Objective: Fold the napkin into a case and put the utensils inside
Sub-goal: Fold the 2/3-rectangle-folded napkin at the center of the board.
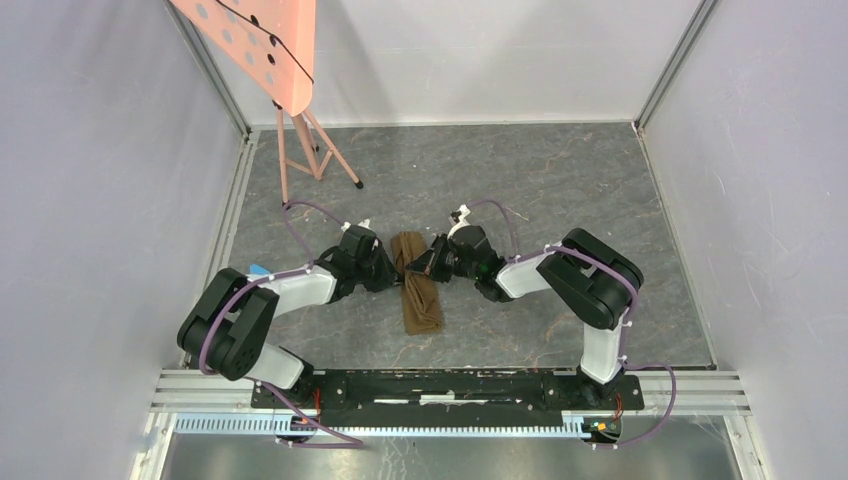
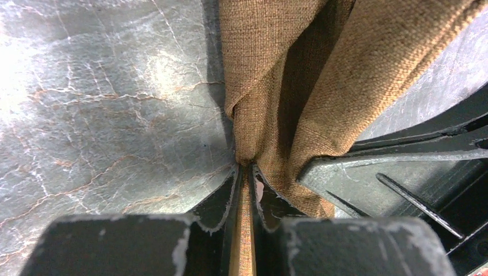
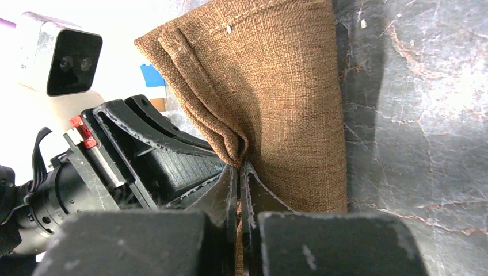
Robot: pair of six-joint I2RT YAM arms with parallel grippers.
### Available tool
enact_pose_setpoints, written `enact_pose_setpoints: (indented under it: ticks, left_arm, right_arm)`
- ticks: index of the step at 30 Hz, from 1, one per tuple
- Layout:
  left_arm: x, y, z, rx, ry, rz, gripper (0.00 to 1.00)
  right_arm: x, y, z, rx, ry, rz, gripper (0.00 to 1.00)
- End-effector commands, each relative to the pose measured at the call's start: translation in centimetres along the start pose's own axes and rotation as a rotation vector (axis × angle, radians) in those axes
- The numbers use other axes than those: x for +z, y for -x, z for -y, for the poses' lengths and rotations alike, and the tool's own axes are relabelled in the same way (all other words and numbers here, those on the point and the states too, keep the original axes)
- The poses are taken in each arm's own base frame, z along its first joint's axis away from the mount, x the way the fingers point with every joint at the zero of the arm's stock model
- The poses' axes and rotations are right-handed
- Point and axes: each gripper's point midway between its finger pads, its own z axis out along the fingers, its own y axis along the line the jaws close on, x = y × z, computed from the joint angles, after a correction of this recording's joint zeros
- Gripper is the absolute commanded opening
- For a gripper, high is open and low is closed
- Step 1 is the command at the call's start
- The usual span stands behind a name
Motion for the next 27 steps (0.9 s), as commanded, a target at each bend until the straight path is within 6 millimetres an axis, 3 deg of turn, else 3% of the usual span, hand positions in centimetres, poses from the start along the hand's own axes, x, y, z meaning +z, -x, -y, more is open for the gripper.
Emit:
enact_pose_setpoints:
  ticks: [1, 16, 18, 22, 27]
  left_arm:
    - [0.1, -0.8, -0.7, 0.004, 0.004, -0.013, 0.13]
    - [-1.5, -0.8, -1.5, 0.034, 0.034, 0.009, 0.12]
    - [-2.3, -1.1, -1.4, 0.02, 0.027, -0.006, 0.23]
    - [-4.3, -1.0, 1.0, -0.02, -0.106, -0.014, 0.58]
    - [-5.6, -0.5, 2.0, 0.006, -0.139, 0.001, 0.69]
  right_arm:
    - [1.0, 1.4, -1.8, 0.007, 0.03, 0.066, 0.0]
    - [2.1, 0.8, 0.5, 0.003, -0.02, 0.076, 0.0]
    - [2.0, 0.6, 0.8, 0.001, -0.021, 0.075, 0.0]
    - [2.1, 0.6, 0.8, -0.006, -0.016, 0.077, 0.0]
    - [2.1, 0.6, 0.4, -0.009, 0.0, 0.071, 0.0]
